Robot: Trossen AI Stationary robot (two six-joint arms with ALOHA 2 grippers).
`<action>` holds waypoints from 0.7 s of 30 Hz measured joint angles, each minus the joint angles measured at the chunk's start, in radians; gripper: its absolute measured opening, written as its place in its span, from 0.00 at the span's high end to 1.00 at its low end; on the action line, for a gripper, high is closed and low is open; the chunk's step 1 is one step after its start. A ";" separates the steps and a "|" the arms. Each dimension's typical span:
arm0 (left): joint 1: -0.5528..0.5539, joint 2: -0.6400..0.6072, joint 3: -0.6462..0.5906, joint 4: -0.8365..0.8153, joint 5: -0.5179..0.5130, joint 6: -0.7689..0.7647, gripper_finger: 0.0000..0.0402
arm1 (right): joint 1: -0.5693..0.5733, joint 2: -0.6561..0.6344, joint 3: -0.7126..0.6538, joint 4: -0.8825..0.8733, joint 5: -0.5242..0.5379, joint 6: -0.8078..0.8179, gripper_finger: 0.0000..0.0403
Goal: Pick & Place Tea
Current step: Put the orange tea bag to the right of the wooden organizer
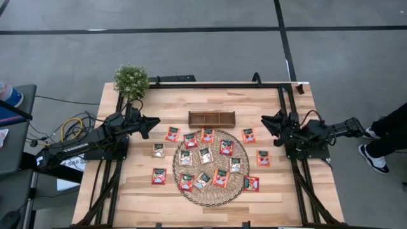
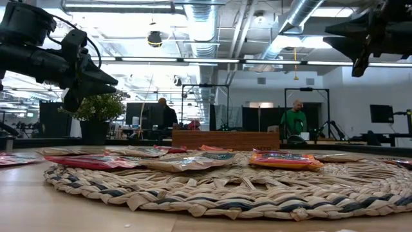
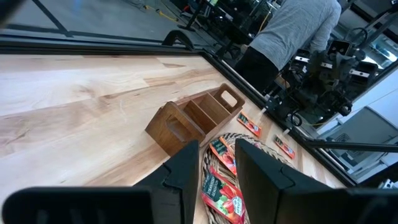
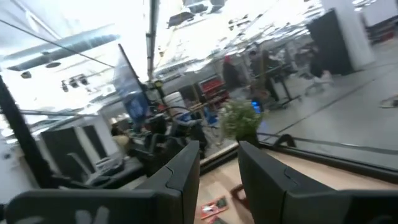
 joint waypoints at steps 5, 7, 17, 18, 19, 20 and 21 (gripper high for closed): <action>0.000 0.000 0.000 0.000 -0.010 0.000 0.76 | 0.000 0.032 0.135 -0.244 0.026 0.001 0.75; 0.000 0.000 0.000 0.000 -0.010 0.000 0.76 | 0.000 0.073 0.206 -0.353 0.028 0.008 0.75; 0.000 0.000 0.000 0.000 -0.012 0.046 0.76 | 0.000 0.418 0.529 -0.949 0.015 0.213 0.75; 0.000 0.000 0.000 0.000 -0.012 0.055 0.76 | 0.000 0.457 0.550 -1.006 0.000 0.248 0.75; 0.000 0.000 0.000 0.000 -0.012 0.061 0.76 | 0.000 0.492 0.568 -1.060 -0.019 0.281 0.75; 0.000 0.000 0.000 0.000 -0.012 0.065 0.76 | 0.000 0.526 0.581 -1.106 -0.040 0.315 0.75; 0.000 0.000 0.000 0.000 -0.012 0.069 0.76 | 0.000 0.556 0.591 -1.141 -0.061 0.343 0.75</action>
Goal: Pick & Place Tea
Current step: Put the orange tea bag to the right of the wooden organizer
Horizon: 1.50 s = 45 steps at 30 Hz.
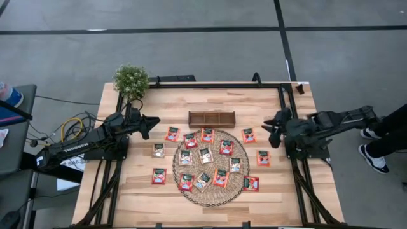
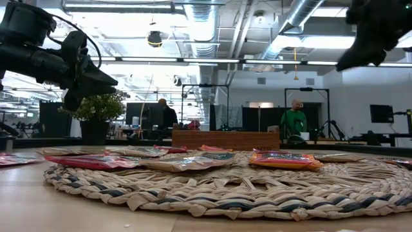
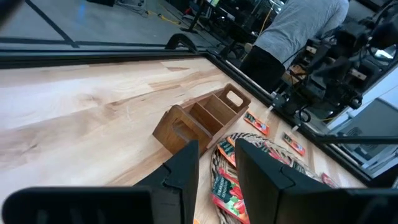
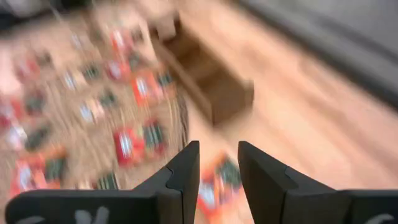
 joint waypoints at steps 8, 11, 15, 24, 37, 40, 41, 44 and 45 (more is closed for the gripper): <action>0.000 0.000 0.000 0.001 0.000 0.003 0.76 | 0.000 0.191 0.012 -0.077 -0.130 0.055 0.75; 0.000 0.000 0.000 0.001 0.000 0.002 0.76 | 0.000 0.248 0.012 -0.085 -0.130 0.056 0.75; 0.000 0.000 0.000 0.001 0.000 0.002 0.76 | -0.001 0.309 0.012 -0.092 -0.132 0.092 0.75; 0.000 0.000 0.000 0.011 0.001 -0.007 0.76 | -0.082 0.407 0.012 -0.067 -0.134 0.089 0.74; 0.000 0.000 0.000 0.021 0.016 -0.066 0.76 | -0.430 0.522 0.012 0.117 -0.451 -0.290 0.74; 0.000 0.000 0.000 0.021 0.019 -0.071 0.76 | -0.492 0.551 0.012 0.130 -0.512 -0.317 0.74; 0.000 0.000 0.000 0.021 0.020 -0.071 0.76 | -0.508 0.558 0.012 0.138 -0.531 -0.326 0.74; 0.000 0.000 0.000 0.021 0.022 -0.071 0.76 | -0.540 0.581 0.012 0.161 -0.573 -0.339 0.74; 0.000 0.000 0.000 0.021 0.022 -0.072 0.76 | -0.547 0.587 0.012 0.174 -0.584 -0.342 0.74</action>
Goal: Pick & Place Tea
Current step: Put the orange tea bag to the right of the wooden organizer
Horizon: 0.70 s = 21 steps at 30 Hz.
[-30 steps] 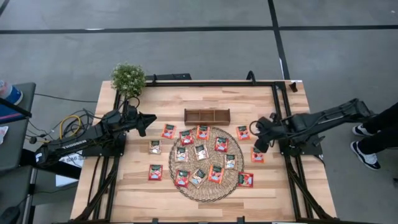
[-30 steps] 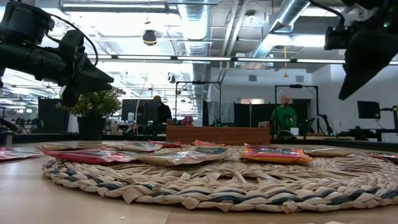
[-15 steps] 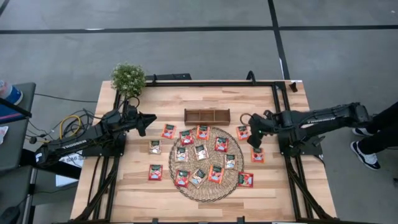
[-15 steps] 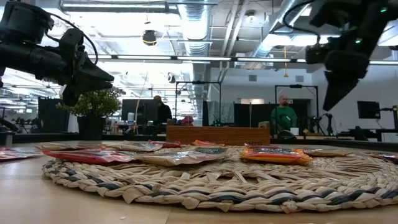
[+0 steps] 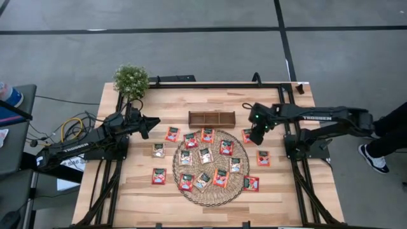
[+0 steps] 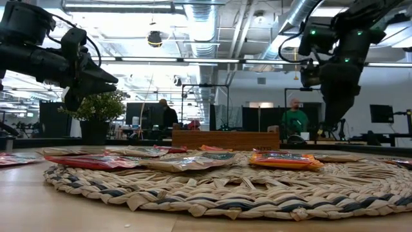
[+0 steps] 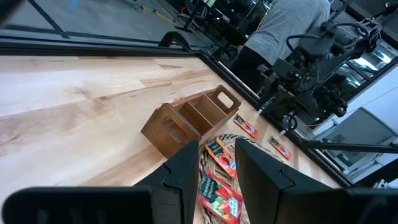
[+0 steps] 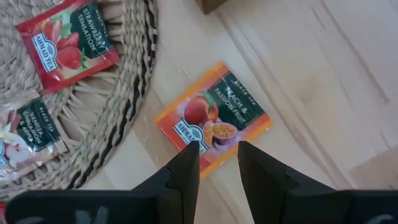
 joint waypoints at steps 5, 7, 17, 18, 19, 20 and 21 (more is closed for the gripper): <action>0.000 0.000 0.000 0.001 0.001 0.000 0.76 | -0.021 0.031 0.000 0.045 -0.040 -0.018 0.74; 0.000 0.000 0.000 0.001 0.001 0.000 0.76 | -0.029 0.042 0.000 0.049 -0.044 -0.018 0.71; 0.000 0.000 0.000 0.003 0.001 0.000 0.76 | -0.080 0.101 0.000 0.053 -0.033 0.078 0.40; 0.000 0.000 0.000 0.003 0.001 0.000 0.76 | -0.086 0.107 0.000 0.054 -0.033 0.078 0.38; 0.000 0.000 0.000 0.003 0.001 0.000 0.76 | -0.092 0.113 0.000 0.060 -0.032 0.078 0.37; 0.000 0.000 0.000 0.003 0.001 0.000 0.76 | -0.100 0.121 0.000 0.066 -0.027 0.078 0.36; 0.000 0.000 0.000 0.004 0.001 0.000 0.76 | -0.106 0.130 0.000 0.072 -0.017 0.078 0.35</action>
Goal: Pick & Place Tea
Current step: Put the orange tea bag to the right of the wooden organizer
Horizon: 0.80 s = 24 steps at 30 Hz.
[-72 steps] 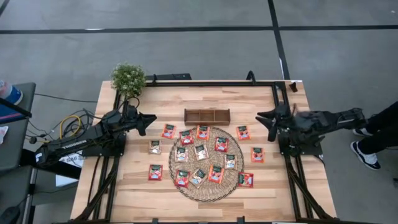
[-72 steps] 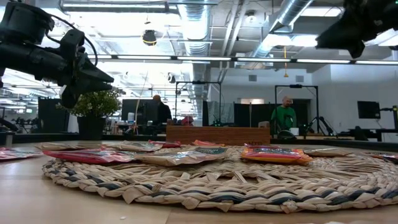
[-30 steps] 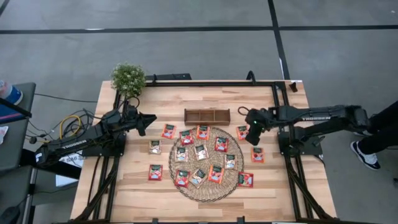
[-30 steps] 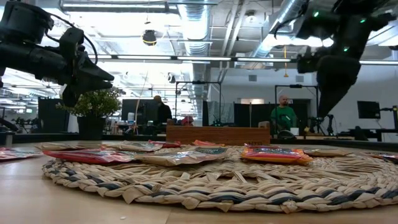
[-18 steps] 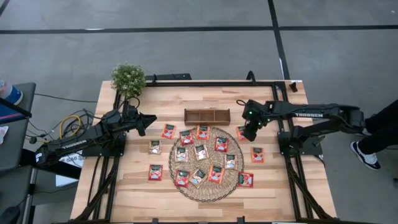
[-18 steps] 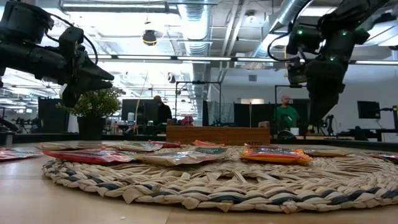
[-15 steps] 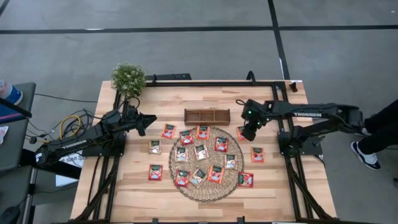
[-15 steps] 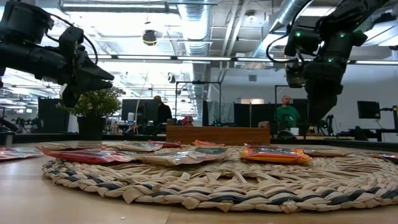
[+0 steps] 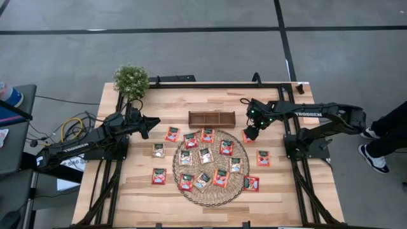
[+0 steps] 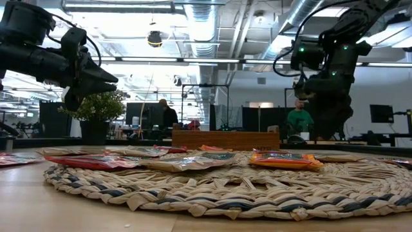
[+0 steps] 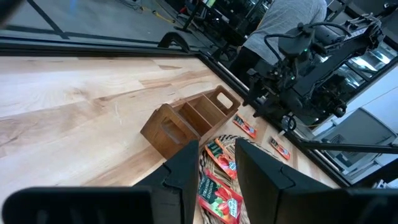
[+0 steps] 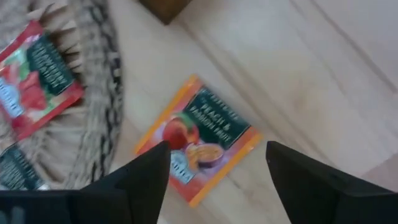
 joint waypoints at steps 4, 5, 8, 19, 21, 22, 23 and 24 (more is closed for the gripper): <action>0.000 0.000 0.000 0.001 0.000 0.000 0.76 | -0.034 0.046 0.000 0.006 0.047 -0.001 0.35; 0.000 0.000 0.000 0.001 0.000 0.000 0.76 | -0.042 0.058 0.000 0.009 0.055 -0.001 0.35; 0.000 0.000 0.000 0.001 0.000 -0.003 0.76 | -0.065 0.100 0.006 0.026 0.058 -0.001 0.35; 0.000 0.000 0.000 0.001 0.042 -0.027 0.76 | -0.040 0.268 0.139 -0.049 0.056 -0.026 0.35; 0.000 0.000 0.000 0.001 0.051 -0.027 0.76 | -0.028 0.288 0.151 -0.080 0.056 -0.027 0.35; 0.000 0.000 0.000 0.001 0.052 -0.027 0.76 | -0.021 0.297 0.152 -0.085 0.056 -0.027 0.35; 0.000 0.000 0.000 0.001 0.052 -0.027 0.76 | -0.013 0.306 0.152 -0.088 0.055 -0.028 0.35; 0.000 0.000 0.000 0.001 0.052 -0.027 0.76 | -0.006 0.311 0.153 -0.091 0.058 -0.030 0.35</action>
